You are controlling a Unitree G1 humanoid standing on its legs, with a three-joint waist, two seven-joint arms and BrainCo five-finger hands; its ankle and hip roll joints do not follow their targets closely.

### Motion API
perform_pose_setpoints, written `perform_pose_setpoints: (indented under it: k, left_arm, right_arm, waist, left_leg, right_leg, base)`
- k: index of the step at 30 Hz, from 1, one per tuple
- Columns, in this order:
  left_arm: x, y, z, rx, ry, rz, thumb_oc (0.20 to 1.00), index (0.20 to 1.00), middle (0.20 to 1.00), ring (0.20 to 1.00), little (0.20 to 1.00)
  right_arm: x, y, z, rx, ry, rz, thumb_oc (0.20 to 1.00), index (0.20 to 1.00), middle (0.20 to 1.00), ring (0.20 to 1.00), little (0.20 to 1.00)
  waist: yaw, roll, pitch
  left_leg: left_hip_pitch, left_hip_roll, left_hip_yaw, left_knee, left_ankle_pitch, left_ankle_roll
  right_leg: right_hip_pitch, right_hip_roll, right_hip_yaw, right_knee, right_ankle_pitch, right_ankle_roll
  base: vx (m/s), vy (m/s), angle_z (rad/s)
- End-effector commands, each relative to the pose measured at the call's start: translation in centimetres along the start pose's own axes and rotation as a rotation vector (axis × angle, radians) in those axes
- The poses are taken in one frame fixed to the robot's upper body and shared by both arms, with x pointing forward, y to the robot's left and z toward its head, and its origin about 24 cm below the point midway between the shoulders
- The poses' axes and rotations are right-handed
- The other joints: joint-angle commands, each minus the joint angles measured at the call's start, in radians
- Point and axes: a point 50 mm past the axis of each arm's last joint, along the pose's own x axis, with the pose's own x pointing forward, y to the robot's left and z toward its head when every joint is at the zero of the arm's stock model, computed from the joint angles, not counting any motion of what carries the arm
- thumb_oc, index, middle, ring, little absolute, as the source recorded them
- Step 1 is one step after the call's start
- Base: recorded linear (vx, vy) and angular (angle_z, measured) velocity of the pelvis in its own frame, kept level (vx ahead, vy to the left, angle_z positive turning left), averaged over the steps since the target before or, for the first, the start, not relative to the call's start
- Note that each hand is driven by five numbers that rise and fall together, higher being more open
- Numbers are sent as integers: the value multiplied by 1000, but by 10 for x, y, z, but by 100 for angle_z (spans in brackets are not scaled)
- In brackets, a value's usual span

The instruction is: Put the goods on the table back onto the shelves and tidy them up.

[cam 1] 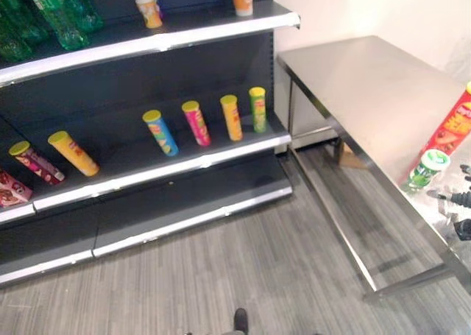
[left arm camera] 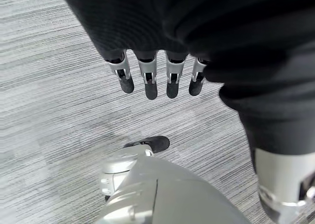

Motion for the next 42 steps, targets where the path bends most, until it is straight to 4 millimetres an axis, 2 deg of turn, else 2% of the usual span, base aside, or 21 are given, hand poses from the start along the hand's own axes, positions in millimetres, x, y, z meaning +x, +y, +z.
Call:
perform_pose_setpoints:
  k: [1, 11, 21, 22, 23, 24, 36, 42]
  left_arm:
    - [2, 22, 29, 41, -78, 41, 1000, 1000, 1000, 1000, 1000]
    - [2, 20, 30, 49, -80, 37, 1000, 1000, 1000, 1000, 1000]
    - [1, 20, 27, 32, -82, 41, 1000, 1000, 1000, 1000, 1000]
    - [1, 20, 28, 31, -82, 41, 1000, 1000, 1000, 1000, 1000]
    - [1, 20, 28, 29, -82, 42, 1000, 1000, 1000, 1000, 1000]
    - [1, 20, 27, 27, -82, 42, 1000, 1000, 1000, 1000, 1000]
    - [1, 21, 29, 25, -88, 46, 1000, 1000, 1000, 1000, 1000]
    - [1, 22, 28, 20, -83, 54, 1000, 1000, 1000, 1000, 1000]
  right_arm:
    - [15, -5, 39, 96, -137, -43, 1000, 1000, 1000, 1000, 1000]
    - [19, -8, 51, 85, -173, -61, 1000, 1000, 1000, 1000, 1000]
    - [25, -8, 49, 97, -135, -74, 1000, 1000, 1000, 1000, 1000]
    - [26, -7, 49, 90, -130, -70, 784, 784, 784, 784, 784]
    - [27, -7, 49, 84, -126, -68, 435, 435, 435, 435, 435]
    - [27, -7, 48, 76, -122, -65, 200, 200, 200, 200, 200]
    - [25, -9, 49, 77, -141, -78, 200, 200, 200, 200, 200]
    - [17, -15, 51, 98, -187, -115, 200, 200, 200, 200, 200]
  waist:
    - [48, -62, 38]
    - [58, -65, 36]
    - [72, -69, 37]
    - [74, -70, 37]
    - [75, -71, 38]
    - [76, -72, 38]
    - [79, -79, 41]
    - [76, -81, 39]
  left_leg:
    - [74, 8, 7, 55, -183, -28]
    - [83, 3, -1, 42, -185, -24]
    - [85, -1, -11, 42, -187, -22]
    - [86, -1, -12, 41, -187, -22]
    - [86, 0, -14, 40, -187, -22]
    - [87, 1, -15, 40, -186, -23]
    - [93, 5, -17, 35, -185, -25]
    - [98, 8, -13, 34, -186, -26]
  right_leg:
    - [-86, -28, 67, 57, -64, 12]
    - [-74, -29, 58, 53, -68, 15]
    - [-68, -30, 50, 58, -70, 16]
    - [-67, -29, 50, 57, -71, 16]
    - [-67, -29, 49, 57, -71, 16]
    - [-66, -29, 48, 57, -72, 15]
    - [-57, -26, 41, 53, -74, 15]
    - [-52, -25, 41, 53, -77, 14]
  base:
    - [0, 0, 0]
    - [15, 0, 0]
    - [5, 1, 1]
    - [0, 0, 0]
    - [0, 0, 0]
    - [0, 0, 0]
    - [-2, -1, 3]
    - [0, 0, 0]
